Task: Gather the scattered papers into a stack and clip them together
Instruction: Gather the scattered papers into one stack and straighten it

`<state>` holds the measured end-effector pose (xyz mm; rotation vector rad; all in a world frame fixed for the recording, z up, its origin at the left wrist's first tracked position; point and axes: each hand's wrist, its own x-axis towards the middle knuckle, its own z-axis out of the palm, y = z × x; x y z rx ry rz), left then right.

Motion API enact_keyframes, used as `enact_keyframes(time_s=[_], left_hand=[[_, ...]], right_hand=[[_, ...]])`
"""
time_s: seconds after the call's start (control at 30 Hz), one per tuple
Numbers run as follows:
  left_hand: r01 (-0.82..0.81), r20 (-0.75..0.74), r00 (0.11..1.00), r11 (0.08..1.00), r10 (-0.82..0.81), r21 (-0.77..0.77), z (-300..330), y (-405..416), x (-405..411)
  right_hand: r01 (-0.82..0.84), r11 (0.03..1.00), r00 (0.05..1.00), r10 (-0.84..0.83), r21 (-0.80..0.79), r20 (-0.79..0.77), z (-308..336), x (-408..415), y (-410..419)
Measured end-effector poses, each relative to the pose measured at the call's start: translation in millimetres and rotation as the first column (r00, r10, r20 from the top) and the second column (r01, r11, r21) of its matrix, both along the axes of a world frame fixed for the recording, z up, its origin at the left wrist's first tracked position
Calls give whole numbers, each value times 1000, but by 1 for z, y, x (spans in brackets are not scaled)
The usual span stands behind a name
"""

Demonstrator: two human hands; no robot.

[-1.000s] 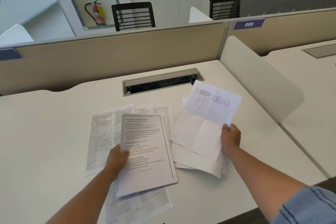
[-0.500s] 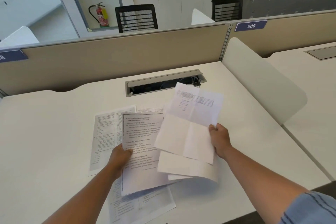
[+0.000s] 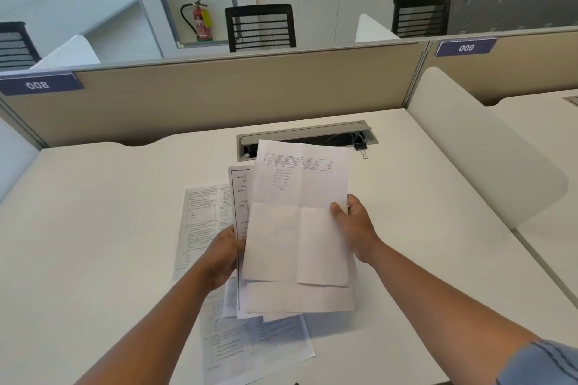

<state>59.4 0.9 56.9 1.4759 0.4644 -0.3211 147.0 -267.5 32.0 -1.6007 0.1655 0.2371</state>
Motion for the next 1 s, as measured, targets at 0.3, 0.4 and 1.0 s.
enact_keyframes(time_s=[0.3, 0.4, 1.0], left_hand=[[-259, 1, 965, 956, 261, -137, 1, 5, 9], [-230, 120, 963, 968, 241, -99, 8, 0, 14], [-370, 427, 817, 920, 387, -126, 47, -22, 7]], right_hand=[[-74, 983, 995, 85, 170, -58, 9, 2, 16], [-73, 976, 996, 80, 205, -29, 23, 1, 21], [-150, 967, 982, 121, 206, 147, 45, -23, 42]])
